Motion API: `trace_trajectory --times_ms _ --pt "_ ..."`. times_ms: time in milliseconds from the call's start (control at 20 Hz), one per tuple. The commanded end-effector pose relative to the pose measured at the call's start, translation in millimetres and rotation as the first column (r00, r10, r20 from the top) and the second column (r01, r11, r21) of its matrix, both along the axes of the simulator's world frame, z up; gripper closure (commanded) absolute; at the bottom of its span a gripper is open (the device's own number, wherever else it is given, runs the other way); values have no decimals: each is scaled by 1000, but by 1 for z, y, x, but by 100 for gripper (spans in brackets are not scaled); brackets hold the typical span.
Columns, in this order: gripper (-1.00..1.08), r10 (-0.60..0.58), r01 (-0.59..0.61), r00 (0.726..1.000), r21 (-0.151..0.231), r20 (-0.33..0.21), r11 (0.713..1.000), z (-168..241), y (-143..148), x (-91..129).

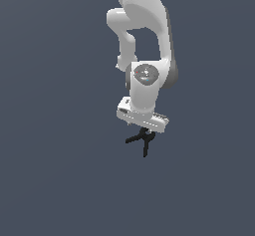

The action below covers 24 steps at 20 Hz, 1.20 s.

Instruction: Pick up the object and move it to a goal position.

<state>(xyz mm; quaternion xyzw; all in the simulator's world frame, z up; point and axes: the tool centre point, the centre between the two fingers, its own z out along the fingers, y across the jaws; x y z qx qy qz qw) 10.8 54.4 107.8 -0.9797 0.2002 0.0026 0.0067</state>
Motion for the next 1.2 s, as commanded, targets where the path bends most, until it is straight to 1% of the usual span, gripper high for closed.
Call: trace_trajectory --times_ms 0,250,550,850,1150 --pt "-92 -58 58 998 -2 0 998 -8 6 1" --pt "-92 -159 159 987 -7 0 987 -21 17 3" --pt "-92 -240 240 971 -12 1 971 -32 25 4" --pt "-92 -280 280 960 -14 2 960 -38 29 5" --pt "-92 -281 281 960 -14 2 960 -40 30 4"
